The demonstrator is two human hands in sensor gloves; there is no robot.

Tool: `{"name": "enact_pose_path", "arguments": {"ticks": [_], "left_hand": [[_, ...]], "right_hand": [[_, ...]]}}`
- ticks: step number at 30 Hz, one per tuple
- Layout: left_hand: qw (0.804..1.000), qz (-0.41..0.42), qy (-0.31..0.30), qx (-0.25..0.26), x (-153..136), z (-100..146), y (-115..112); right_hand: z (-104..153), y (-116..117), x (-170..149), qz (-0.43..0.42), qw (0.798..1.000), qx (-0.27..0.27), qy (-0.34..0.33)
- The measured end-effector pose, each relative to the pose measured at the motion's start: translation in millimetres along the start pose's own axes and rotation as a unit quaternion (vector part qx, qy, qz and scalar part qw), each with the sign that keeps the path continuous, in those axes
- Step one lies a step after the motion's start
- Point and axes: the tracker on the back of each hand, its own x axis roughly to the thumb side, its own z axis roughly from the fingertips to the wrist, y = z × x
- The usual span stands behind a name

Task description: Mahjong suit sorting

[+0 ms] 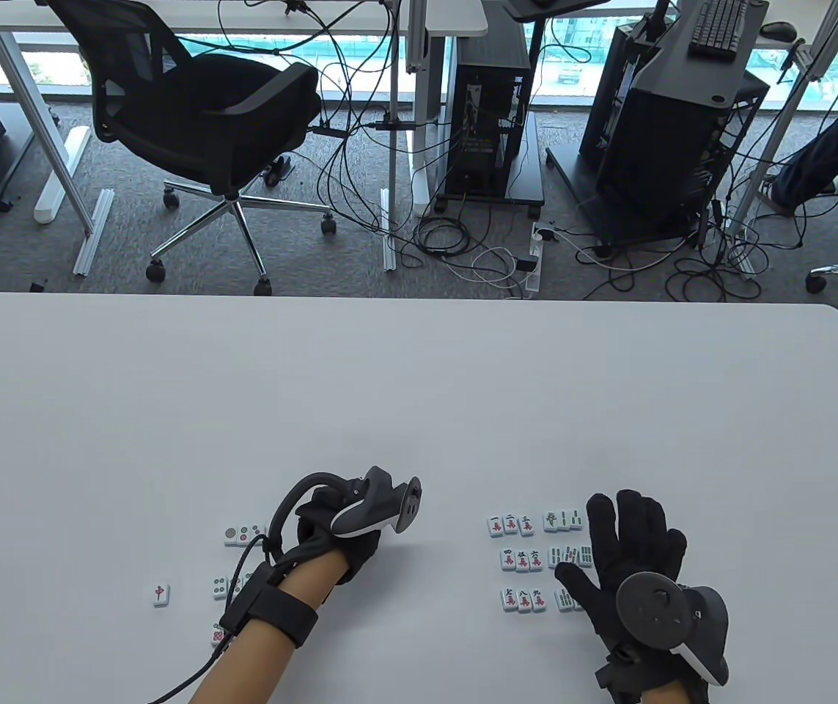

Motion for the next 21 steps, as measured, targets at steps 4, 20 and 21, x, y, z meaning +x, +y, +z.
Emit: {"name": "enact_pose_path", "arguments": {"ticks": [4,20,21], "left_hand": [[0.999,0.016,-0.031,0.021,-10,8,1],[0.997,0.040,-0.002,0.062,-166,111,-51],[0.998,0.033,0.005,0.054,-171,115,-60]], "right_hand": [[0,1,0,0.001,1.000,0.003,0.000],[0,1,0,0.006,1.000,0.004,0.003],[-1,2,0,0.008,1.000,0.005,0.003]]}}
